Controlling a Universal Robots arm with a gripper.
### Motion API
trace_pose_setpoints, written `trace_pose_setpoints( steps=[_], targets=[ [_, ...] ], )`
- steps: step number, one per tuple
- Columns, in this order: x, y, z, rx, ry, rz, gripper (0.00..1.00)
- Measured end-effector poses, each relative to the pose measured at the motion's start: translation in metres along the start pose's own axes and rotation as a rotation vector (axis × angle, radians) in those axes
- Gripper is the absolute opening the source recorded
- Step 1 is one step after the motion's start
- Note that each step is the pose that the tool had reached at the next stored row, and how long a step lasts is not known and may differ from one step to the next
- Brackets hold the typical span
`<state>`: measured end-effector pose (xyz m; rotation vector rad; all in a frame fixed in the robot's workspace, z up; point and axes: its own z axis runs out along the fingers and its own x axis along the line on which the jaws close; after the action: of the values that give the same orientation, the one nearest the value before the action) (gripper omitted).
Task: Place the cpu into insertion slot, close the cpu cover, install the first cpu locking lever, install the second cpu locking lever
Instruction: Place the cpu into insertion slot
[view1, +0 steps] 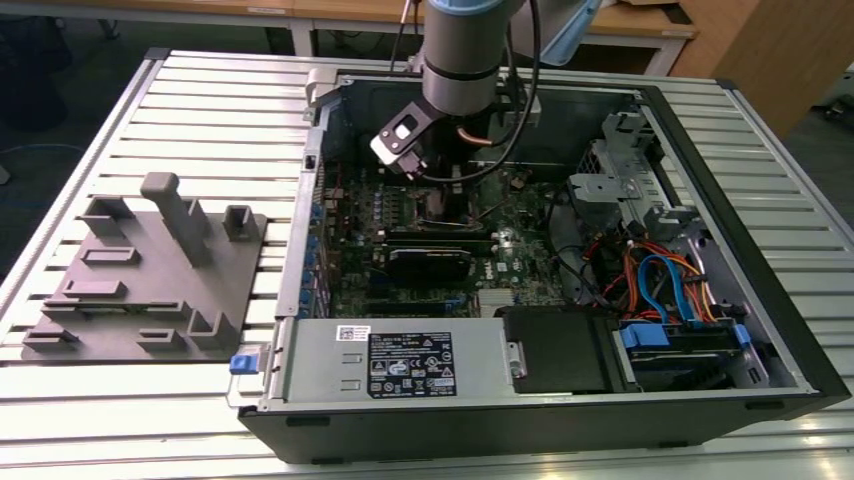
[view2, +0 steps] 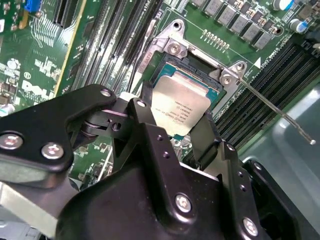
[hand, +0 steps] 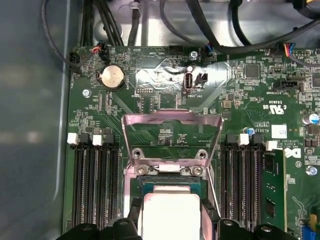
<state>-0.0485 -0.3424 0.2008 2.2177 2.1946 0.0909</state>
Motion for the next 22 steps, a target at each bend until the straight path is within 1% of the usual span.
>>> trace_pose_setpoints(
  steps=[4,8,22],
  targets=[
    [0.0000,-0.0003,0.0030,0.0000,0.0027,0.000,0.54],
    [-0.0001,-0.0004,0.0058,0.0005,0.0048,-0.017,0.54],
    [-0.0001,-0.0005,0.0079,0.0005,0.0047,-0.016,0.54]
  ],
)
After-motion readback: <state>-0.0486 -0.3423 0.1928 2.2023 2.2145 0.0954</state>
